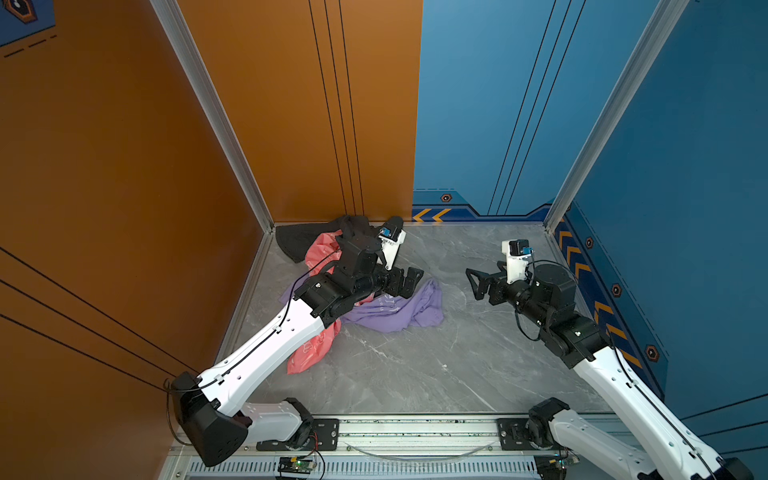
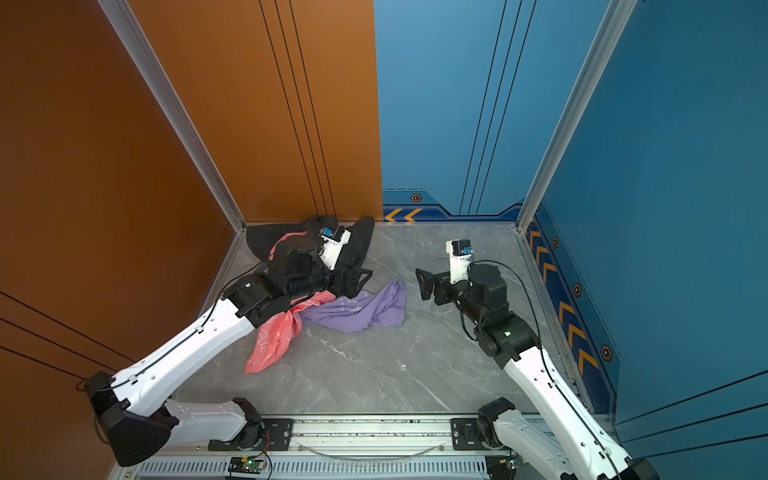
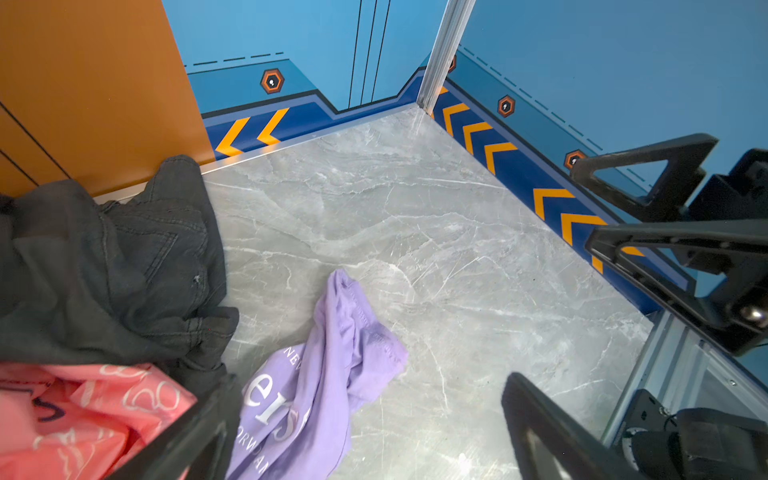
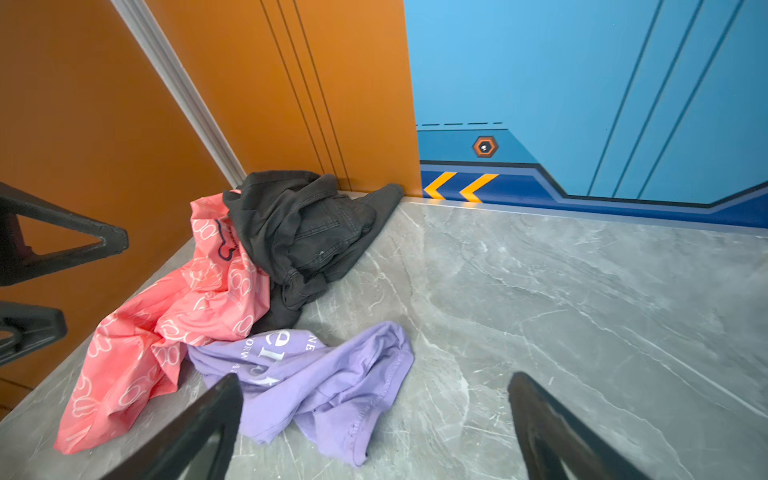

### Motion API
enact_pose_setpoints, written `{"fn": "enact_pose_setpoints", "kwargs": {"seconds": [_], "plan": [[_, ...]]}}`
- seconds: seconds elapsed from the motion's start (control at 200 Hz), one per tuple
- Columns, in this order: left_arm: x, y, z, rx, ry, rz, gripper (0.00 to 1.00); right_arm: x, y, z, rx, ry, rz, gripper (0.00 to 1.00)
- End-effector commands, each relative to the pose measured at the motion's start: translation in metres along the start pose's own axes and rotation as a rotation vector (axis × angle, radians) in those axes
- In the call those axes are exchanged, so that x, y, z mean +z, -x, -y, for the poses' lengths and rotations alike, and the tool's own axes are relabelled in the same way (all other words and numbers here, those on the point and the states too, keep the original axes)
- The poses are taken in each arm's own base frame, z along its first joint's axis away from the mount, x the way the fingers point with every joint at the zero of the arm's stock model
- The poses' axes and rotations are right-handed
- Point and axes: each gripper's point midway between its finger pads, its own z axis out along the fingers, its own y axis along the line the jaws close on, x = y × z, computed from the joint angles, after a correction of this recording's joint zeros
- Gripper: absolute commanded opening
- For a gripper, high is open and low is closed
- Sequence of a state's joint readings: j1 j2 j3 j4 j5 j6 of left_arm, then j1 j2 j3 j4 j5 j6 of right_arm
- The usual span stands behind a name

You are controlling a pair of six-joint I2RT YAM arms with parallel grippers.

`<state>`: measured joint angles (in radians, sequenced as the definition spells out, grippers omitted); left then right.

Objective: Pick out a specific cloth from the pile

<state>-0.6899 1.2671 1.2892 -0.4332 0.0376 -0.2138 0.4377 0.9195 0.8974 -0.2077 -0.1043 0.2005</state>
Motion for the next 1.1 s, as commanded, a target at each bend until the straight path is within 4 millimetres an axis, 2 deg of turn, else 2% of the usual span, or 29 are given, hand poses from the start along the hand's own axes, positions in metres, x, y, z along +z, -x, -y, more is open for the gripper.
{"fn": "enact_pose_setpoints", "kwargs": {"seconds": [0.0, 0.285, 0.29, 0.325, 0.601, 0.736, 0.921, 0.931, 0.951, 1.091], "plan": [[-0.008, -0.020, -0.029, -0.048, 0.114, -0.037, 0.98, 0.010, -0.002, -0.024, -0.048, 0.074, -0.023, 1.00], [-0.030, -0.036, -0.082, -0.236, 0.240, -0.005, 0.98, 0.056, -0.042, -0.080, -0.230, 0.164, -0.167, 1.00], [-0.031, -0.036, -0.083, -0.238, 0.241, -0.003, 0.98, 0.055, -0.045, -0.089, -0.240, 0.185, -0.173, 1.00], [-0.034, -0.037, -0.088, -0.247, 0.250, 0.004, 0.98, 0.061, -0.053, -0.099, -0.269, 0.205, -0.193, 0.99], [-0.058, -0.043, -0.122, -0.325, 0.323, 0.053, 0.98, 0.104, -0.109, -0.151, -0.426, 0.304, -0.335, 0.96], [-0.065, -0.046, -0.130, -0.347, 0.337, 0.065, 0.98, 0.126, -0.132, -0.168, -0.464, 0.323, -0.390, 0.96], [-0.075, -0.043, -0.135, -0.364, 0.349, 0.093, 0.98, 0.156, -0.159, -0.180, -0.497, 0.312, -0.448, 0.92], [-0.071, -0.052, -0.137, -0.367, 0.351, 0.072, 0.98, 0.158, -0.160, -0.181, -0.499, 0.310, -0.449, 0.91], [-0.070, -0.055, -0.137, -0.368, 0.350, 0.066, 0.98, 0.161, -0.163, -0.182, -0.501, 0.308, -0.454, 0.91], [-0.070, -0.058, -0.137, -0.362, 0.343, 0.061, 0.98, 0.180, -0.177, -0.185, -0.495, 0.283, -0.481, 0.82]]}}
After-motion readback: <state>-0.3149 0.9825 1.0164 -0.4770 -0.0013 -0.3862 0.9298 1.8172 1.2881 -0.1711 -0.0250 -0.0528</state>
